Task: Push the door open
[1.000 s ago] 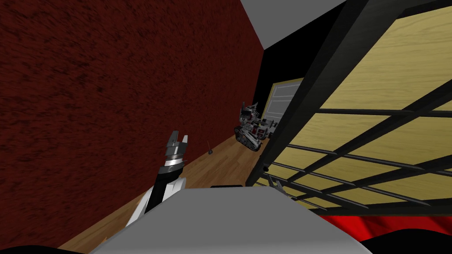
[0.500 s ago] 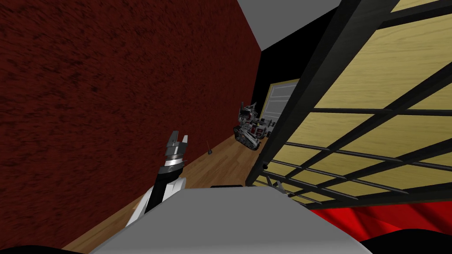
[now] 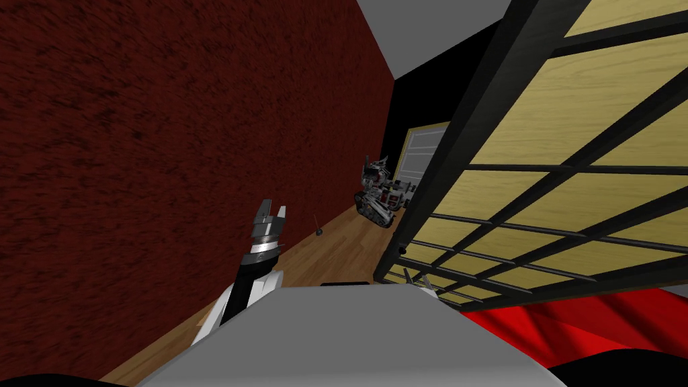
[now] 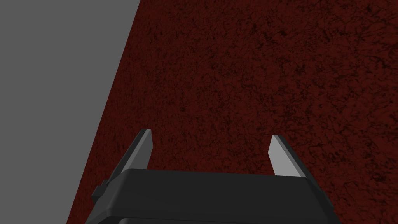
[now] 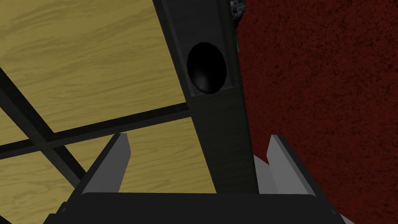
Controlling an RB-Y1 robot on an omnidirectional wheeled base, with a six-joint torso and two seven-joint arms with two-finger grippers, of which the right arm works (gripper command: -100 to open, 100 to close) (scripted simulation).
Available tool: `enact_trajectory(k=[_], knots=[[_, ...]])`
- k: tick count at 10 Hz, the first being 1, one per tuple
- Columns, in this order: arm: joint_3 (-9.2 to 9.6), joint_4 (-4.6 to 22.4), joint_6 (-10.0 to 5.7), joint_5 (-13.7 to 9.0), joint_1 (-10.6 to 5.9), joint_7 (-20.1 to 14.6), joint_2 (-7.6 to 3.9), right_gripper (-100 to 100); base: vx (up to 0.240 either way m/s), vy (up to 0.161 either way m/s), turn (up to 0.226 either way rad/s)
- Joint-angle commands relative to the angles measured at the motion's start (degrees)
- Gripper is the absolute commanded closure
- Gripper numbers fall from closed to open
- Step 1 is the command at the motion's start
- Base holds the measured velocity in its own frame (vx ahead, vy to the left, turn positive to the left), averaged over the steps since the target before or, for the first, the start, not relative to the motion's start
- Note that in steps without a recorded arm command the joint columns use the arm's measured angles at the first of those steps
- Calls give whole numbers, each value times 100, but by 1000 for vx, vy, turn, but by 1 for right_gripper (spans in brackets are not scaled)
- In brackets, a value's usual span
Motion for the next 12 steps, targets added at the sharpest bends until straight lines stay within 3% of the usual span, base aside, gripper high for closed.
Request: enact_trajectory(k=[1, 9, 10, 11, 12], knots=[[-59, 24, -33, 111, -9, 286, 31, -100, -24, 36, -74], [-241, 112, -132, 448, -45, 1315, 147, -100, -18, 26, -42], [-229, 108, -126, 424, -42, 1236, 138, -100, -7, 8, -7], [-251, 127, -62, 413, -120, 1269, 26, -100, 122, -26, 22], [-257, 131, -46, 409, -139, 1271, 10, -100, 186, -56, 32]])
